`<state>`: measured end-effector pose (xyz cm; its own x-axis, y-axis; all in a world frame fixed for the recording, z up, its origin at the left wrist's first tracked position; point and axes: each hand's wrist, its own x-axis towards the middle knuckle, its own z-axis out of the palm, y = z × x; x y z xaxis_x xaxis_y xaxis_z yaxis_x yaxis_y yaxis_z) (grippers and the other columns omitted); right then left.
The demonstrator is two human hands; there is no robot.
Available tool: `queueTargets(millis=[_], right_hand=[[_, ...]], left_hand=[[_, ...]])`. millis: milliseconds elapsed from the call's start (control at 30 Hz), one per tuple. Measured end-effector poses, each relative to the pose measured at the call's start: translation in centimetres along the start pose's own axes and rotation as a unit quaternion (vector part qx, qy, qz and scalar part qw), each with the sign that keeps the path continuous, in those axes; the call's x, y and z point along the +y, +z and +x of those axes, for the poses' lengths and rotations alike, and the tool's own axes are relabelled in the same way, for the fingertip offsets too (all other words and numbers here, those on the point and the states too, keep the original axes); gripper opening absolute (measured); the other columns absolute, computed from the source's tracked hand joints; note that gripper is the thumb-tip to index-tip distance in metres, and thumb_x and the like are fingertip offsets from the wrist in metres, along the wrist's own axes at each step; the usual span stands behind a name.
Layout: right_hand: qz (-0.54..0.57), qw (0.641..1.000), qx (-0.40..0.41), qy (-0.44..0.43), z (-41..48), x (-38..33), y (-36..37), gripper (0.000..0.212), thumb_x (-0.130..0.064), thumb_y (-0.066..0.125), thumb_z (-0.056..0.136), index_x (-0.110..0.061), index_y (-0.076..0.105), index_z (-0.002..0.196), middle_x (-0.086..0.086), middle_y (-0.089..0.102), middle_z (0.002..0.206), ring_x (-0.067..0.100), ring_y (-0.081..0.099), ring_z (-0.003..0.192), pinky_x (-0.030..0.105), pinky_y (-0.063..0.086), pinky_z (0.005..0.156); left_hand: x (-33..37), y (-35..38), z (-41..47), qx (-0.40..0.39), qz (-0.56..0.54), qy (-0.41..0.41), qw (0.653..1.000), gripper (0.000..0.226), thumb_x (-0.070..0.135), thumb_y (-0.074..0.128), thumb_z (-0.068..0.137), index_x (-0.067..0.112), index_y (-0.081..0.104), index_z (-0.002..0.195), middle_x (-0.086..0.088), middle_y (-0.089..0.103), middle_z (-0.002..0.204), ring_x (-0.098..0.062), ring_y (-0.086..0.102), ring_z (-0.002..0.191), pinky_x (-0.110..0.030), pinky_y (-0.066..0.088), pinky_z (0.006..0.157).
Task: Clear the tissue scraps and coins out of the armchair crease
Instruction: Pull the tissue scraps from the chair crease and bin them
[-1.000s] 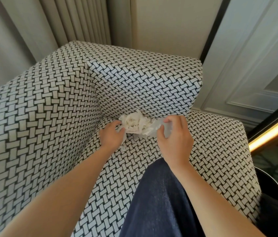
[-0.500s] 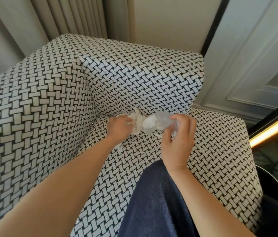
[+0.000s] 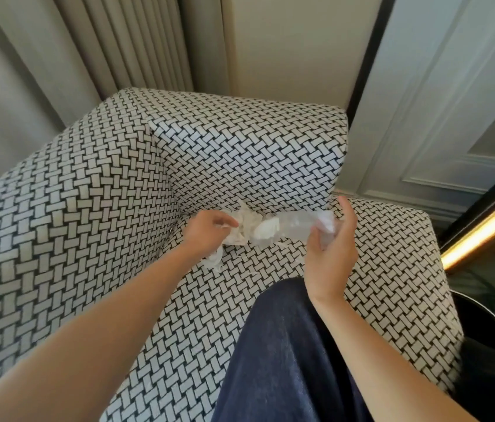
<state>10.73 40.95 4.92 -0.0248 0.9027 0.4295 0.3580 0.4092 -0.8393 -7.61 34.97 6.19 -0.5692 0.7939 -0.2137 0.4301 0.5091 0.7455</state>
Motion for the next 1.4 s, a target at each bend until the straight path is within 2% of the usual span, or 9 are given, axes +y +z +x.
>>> queueTargets(millis=[300, 367, 467, 600, 733, 900, 1067, 1200, 1400], right_hand=[[-0.028, 0.998, -0.045, 0.046, 1.3, 2.7, -6.4, 0.010, -0.009, 0.061, 0.089, -0.004, 0.063, 0.098, 0.003, 0.064, 0.090, 0.018, 0.059, 0.082, 0.030, 0.049, 0.076], [-0.043, 0.996, -0.067, 0.047, 2.1, 3.6, -8.3, 0.010, -0.012, 0.060, 0.090, -0.005, 0.064, 0.096, 0.003, 0.065, 0.089, 0.020, 0.061, 0.083, 0.028, 0.048, 0.075], [-0.040, 0.994, -0.081, 0.069, 3.6, 4.9, -11.9, 0.013, -0.015, 0.057, 0.091, -0.005, 0.066, 0.095, 0.005, 0.066, 0.088, 0.017, 0.060, 0.081, 0.029, 0.050, 0.076], [-0.058, 0.995, -0.061, 0.061, 5.5, 5.9, -16.6, 0.010, -0.014, 0.054, 0.093, -0.012, 0.063, 0.090, -0.004, 0.062, 0.083, 0.008, 0.057, 0.076, 0.022, 0.047, 0.075], [-0.082, 0.994, -0.016, 0.073, 7.5, 7.6, -21.9, 0.013, -0.017, 0.053, 0.095, -0.012, 0.063, 0.089, -0.003, 0.062, 0.081, -0.001, 0.053, 0.072, 0.001, 0.038, 0.065], [-0.097, 0.991, 0.034, 0.089, 9.6, 10.0, -27.4, 0.016, -0.022, 0.057, 0.093, -0.011, 0.067, 0.099, 0.004, 0.066, 0.093, 0.018, 0.063, 0.088, 0.040, 0.055, 0.082], [-0.093, 0.985, 0.075, 0.128, 10.4, 12.2, -31.5, 0.015, -0.028, 0.058, 0.091, -0.018, 0.066, 0.098, -0.003, 0.064, 0.093, 0.018, 0.063, 0.092, 0.044, 0.055, 0.084], [-0.116, 0.976, 0.094, 0.160, 10.2, 14.8, -33.1, 0.022, -0.028, 0.056, 0.092, -0.011, 0.066, 0.102, 0.001, 0.063, 0.095, 0.022, 0.063, 0.092, 0.048, 0.052, 0.087], [-0.171, 0.954, 0.110, 0.223, 8.8, 19.4, -33.9, 0.018, -0.020, 0.050, 0.094, -0.008, 0.062, 0.102, 0.004, 0.061, 0.095, 0.017, 0.052, 0.089, 0.029, 0.038, 0.081]], left_hand=[[5.9, 1.1, -1.8, -0.095, -0.017, -0.009, 0.995, 0.040, 0.002, 0.061, 0.086, 0.023, 0.058, 0.120, 0.002, 0.059, 0.097, -0.007, 0.053, 0.076, -0.022, 0.049, 0.067], [7.1, 2.0, -2.0, -0.114, -0.021, -0.008, 0.993, 0.040, 0.004, 0.062, 0.086, 0.021, 0.058, 0.121, -0.001, 0.062, 0.105, -0.012, 0.057, 0.086, -0.030, 0.051, 0.081], [9.4, 4.2, -2.4, -0.141, -0.005, 0.015, 0.990, 0.040, 0.009, 0.064, 0.086, 0.018, 0.057, 0.125, -0.005, 0.059, 0.121, -0.014, 0.055, 0.096, -0.022, 0.047, 0.073], [12.3, 7.4, -2.9, -0.165, -0.041, 0.020, 0.985, 0.040, 0.010, 0.065, 0.086, 0.017, 0.058, 0.125, -0.005, 0.058, 0.124, -0.017, 0.058, 0.099, -0.029, 0.050, 0.086], [15.8, 12.2, -3.6, -0.200, -0.078, 0.014, 0.977, 0.040, 0.008, 0.063, 0.087, 0.013, 0.057, 0.126, -0.005, 0.058, 0.120, -0.013, 0.057, 0.086, -0.017, 0.048, 0.064], [19.2, 18.7, -4.4, -0.247, -0.113, -0.008, 0.962, 0.041, 0.005, 0.062, 0.087, 0.011, 0.056, 0.127, -0.013, 0.058, 0.123, -0.013, 0.059, 0.081, -0.016, 0.049, 0.058], [22.0, 25.4, -5.7, -0.278, -0.172, -0.070, 0.942, 0.044, 0.007, 0.061, 0.089, 0.015, 0.052, 0.131, -0.011, 0.054, 0.129, -0.021, 0.058, 0.104, -0.021, 0.050, 0.067], [23.4, 29.5, -6.7, -0.321, -0.195, -0.093, 0.922, 0.042, 0.011, 0.060, 0.090, 0.016, 0.049, 0.131, -0.010, 0.053, 0.130, -0.018, 0.059, 0.101, -0.023, 0.049, 0.069], [24.0, 32.8, -8.1, -0.421, -0.184, -0.080, 0.885, 0.059, 0.027, 0.055, 0.094, 0.024, 0.028, 0.146, -0.005, 0.038, 0.145, -0.023, 0.049, 0.123, -0.033, 0.043, 0.095]])
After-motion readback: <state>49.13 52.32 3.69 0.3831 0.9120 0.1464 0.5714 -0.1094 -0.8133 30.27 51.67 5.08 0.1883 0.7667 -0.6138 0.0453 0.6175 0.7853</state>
